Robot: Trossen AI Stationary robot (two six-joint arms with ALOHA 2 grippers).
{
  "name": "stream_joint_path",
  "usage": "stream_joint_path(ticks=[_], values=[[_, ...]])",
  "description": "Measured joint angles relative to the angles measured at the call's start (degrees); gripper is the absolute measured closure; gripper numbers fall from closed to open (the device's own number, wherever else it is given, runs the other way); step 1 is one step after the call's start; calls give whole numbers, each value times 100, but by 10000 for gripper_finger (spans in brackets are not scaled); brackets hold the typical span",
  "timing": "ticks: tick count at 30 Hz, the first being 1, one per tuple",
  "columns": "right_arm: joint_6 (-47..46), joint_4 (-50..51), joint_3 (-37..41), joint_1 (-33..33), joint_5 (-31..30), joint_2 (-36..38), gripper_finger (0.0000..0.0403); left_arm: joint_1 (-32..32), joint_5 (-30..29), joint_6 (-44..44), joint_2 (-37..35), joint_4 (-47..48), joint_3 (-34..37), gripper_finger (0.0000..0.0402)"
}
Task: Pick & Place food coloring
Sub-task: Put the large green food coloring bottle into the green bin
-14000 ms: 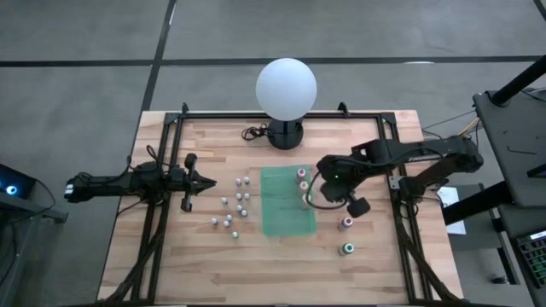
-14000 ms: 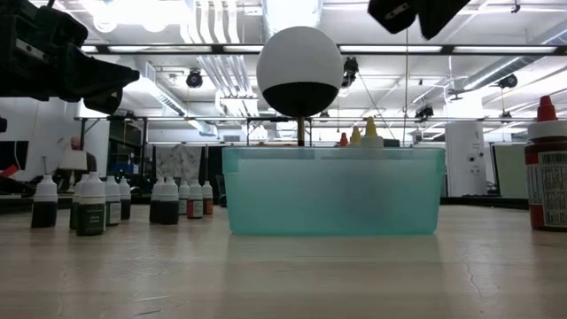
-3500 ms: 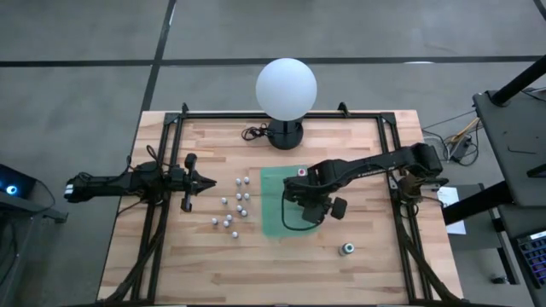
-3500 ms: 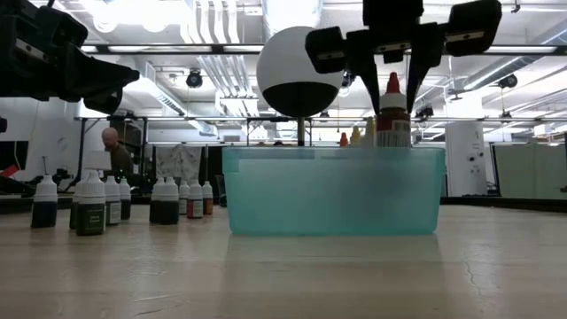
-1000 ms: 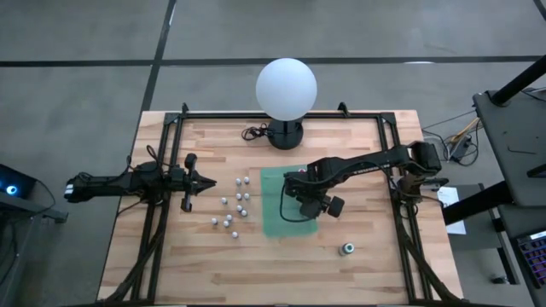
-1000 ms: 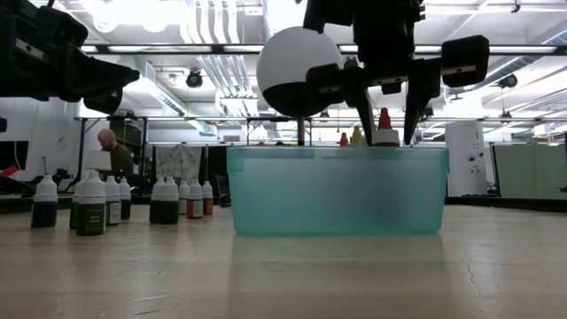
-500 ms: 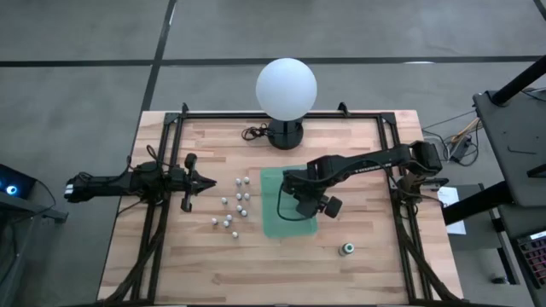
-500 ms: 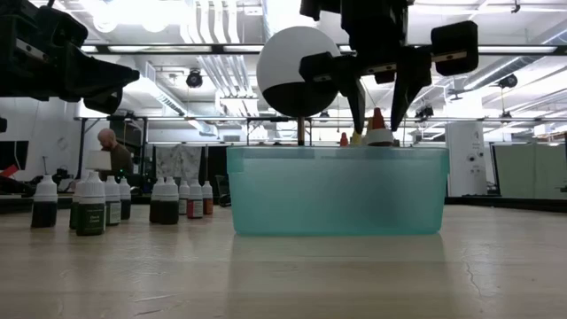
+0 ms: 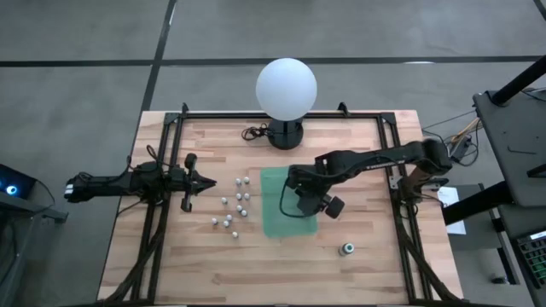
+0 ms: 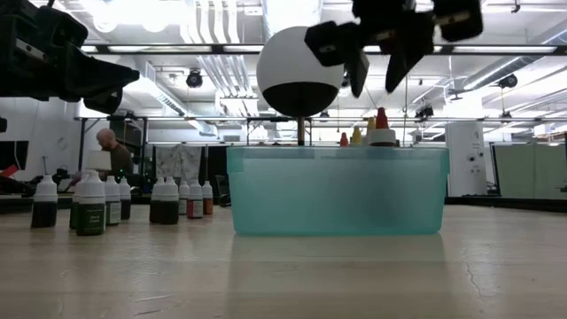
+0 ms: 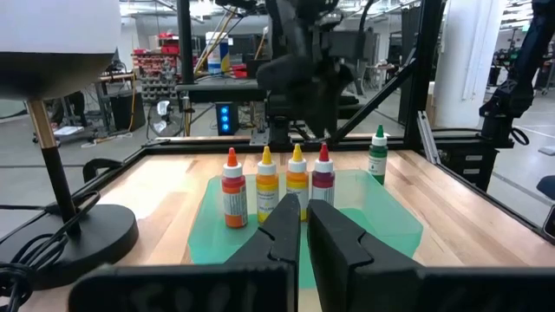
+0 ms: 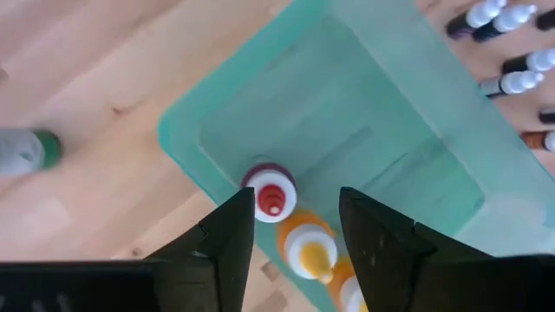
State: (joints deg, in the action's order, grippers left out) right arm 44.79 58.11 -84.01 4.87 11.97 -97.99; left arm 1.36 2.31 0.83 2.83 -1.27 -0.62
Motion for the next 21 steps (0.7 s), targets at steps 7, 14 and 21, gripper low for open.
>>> stream_joint_path(ticks=[7,14,21], values=[[-983,60,2,324,0,506,243,0,0,0,0,0,0,401],[-1856,152,7,753,6,829,239,-1,0,-1,-2,-1,0,401],[-2396,166,12,919,5,878,243,-1,0,0,0,-1,0,401]])
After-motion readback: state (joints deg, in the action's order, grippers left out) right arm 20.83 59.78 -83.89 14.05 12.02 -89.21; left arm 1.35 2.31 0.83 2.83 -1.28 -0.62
